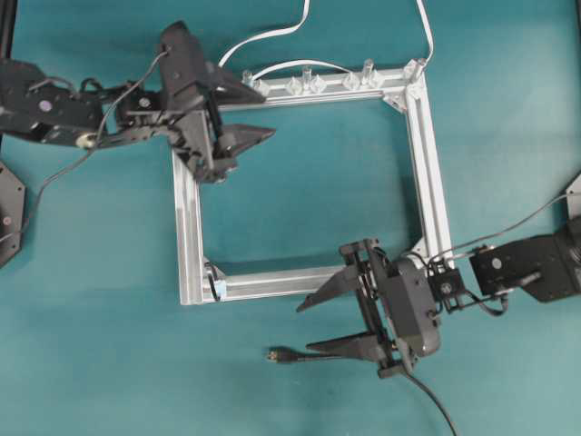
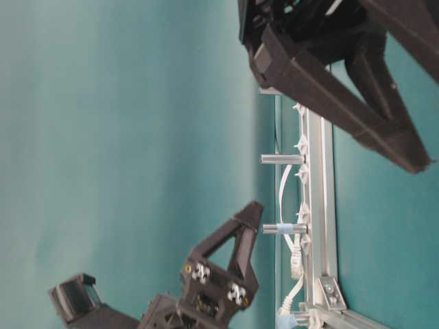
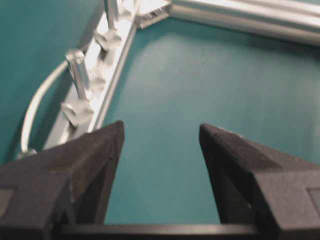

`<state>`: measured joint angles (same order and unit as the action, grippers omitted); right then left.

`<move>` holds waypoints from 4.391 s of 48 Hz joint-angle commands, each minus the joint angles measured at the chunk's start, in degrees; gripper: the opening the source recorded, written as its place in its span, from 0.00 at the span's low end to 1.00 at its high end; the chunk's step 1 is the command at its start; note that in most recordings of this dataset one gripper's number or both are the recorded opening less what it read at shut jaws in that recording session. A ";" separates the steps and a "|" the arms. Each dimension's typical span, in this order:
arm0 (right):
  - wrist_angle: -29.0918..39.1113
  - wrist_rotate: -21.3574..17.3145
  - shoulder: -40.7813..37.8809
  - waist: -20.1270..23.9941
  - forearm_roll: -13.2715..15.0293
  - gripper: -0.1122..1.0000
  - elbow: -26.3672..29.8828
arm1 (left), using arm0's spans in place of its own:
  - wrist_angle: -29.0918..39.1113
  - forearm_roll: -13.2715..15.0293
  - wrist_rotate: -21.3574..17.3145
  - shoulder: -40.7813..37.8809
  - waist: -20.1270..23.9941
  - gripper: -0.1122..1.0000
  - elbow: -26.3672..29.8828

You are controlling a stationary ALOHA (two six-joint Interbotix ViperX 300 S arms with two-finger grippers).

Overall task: Insert the wire through the string loop located on the left side.
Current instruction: 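Open both grippers and move the right gripper down toward the USB plug, then close the right gripper on the black cable just behind the USB plug, then lift the USB cable with the right gripper and carry it toward the frame's lower edge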

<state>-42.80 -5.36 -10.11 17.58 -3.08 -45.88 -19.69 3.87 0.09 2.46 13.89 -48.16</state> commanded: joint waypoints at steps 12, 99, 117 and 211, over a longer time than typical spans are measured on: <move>0.62 2.72 0.97 4.57 -14.59 0.67 1.67 | 1.05 -0.09 -0.26 3.08 -1.23 0.68 -0.97; 10.28 23.73 -11.25 12.22 -43.33 0.68 11.07 | 1.76 -0.18 0.09 13.62 -3.78 0.70 -11.16; 12.39 23.82 -12.22 12.30 -43.24 0.67 11.25 | 1.76 -0.18 0.09 13.62 -3.87 0.70 -10.81; 25.14 27.16 5.54 4.39 -42.19 0.23 10.37 | 5.80 -0.18 -0.44 13.80 -6.06 0.70 -10.37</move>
<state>-18.90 21.18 -7.73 23.03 -45.53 -36.04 -13.62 3.87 0.00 15.47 8.09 -59.68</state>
